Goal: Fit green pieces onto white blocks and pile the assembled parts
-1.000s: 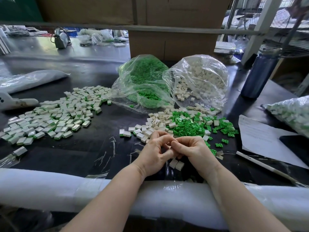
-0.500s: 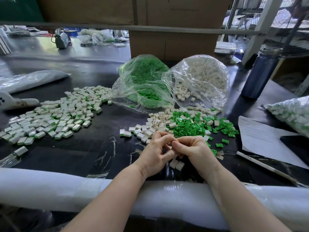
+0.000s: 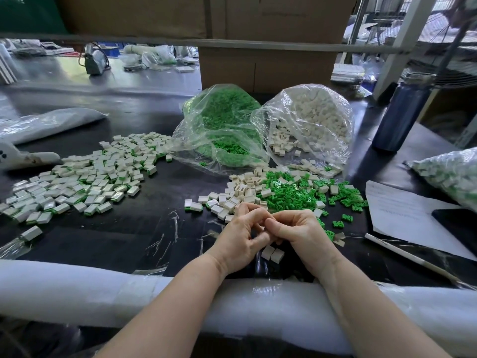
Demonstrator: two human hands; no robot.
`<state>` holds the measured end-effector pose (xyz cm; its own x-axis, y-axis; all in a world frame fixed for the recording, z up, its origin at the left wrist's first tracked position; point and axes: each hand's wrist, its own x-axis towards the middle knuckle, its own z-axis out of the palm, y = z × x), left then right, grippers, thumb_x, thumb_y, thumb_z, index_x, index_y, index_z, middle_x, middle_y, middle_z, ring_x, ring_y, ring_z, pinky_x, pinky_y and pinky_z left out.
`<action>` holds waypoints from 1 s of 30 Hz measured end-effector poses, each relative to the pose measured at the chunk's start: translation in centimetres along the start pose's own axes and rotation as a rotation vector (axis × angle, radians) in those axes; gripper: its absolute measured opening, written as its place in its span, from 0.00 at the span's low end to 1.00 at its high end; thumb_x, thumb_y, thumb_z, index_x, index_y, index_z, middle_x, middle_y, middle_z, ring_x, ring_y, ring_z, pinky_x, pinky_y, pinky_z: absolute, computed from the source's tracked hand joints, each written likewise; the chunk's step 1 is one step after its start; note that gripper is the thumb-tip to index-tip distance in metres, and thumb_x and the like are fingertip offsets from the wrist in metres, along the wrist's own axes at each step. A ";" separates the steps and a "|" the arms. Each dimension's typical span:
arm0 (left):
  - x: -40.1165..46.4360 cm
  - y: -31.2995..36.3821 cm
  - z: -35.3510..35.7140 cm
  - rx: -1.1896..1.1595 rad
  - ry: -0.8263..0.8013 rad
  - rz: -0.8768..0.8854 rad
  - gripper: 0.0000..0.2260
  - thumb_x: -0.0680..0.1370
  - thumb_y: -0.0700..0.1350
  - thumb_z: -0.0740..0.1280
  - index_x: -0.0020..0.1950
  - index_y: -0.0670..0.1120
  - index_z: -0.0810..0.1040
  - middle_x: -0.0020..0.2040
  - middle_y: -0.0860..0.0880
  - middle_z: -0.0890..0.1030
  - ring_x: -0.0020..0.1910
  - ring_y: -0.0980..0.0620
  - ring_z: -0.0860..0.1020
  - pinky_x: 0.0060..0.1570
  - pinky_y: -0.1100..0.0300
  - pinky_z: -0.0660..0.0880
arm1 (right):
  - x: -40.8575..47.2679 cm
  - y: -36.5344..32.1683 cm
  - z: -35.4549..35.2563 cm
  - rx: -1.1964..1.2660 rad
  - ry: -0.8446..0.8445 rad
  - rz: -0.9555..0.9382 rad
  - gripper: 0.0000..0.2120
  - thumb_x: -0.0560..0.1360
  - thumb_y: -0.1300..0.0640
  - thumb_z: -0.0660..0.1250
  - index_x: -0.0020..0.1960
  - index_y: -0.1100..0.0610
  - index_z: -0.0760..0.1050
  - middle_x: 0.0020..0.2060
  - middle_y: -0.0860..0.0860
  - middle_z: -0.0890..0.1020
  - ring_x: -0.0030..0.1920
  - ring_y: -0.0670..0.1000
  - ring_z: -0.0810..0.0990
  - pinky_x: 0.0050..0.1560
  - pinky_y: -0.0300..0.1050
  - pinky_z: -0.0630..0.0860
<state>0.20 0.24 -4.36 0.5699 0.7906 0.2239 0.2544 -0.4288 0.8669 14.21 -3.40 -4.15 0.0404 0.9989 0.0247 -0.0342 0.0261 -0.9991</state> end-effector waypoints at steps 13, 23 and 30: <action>0.1 -0.4 0.1 -0.014 0.001 0.008 0.06 0.74 0.35 0.66 0.48 0.43 0.77 0.51 0.54 0.67 0.43 0.62 0.71 0.47 0.74 0.70 | 0.0 0.0 0.0 0.000 0.002 -0.008 0.05 0.72 0.64 0.68 0.44 0.65 0.82 0.34 0.61 0.80 0.37 0.57 0.74 0.41 0.49 0.73; 0.1 -0.4 0.0 -0.017 -0.009 0.008 0.05 0.74 0.36 0.66 0.48 0.44 0.77 0.52 0.54 0.67 0.46 0.59 0.72 0.50 0.72 0.71 | 0.0 -0.1 0.0 0.002 -0.015 -0.015 0.05 0.72 0.64 0.68 0.41 0.63 0.82 0.32 0.59 0.78 0.35 0.54 0.73 0.37 0.43 0.72; 0.1 -0.3 0.1 -0.021 -0.012 -0.002 0.06 0.74 0.35 0.66 0.49 0.42 0.77 0.52 0.55 0.67 0.46 0.60 0.72 0.49 0.74 0.71 | 0.0 0.0 0.0 -0.016 0.000 -0.010 0.05 0.72 0.66 0.67 0.42 0.66 0.81 0.34 0.61 0.77 0.36 0.56 0.72 0.37 0.44 0.71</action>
<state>0.22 0.44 -4.64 0.5787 0.7861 0.2172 0.2392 -0.4182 0.8763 14.24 -3.42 -4.11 0.0404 0.9986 0.0347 -0.0175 0.0355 -0.9992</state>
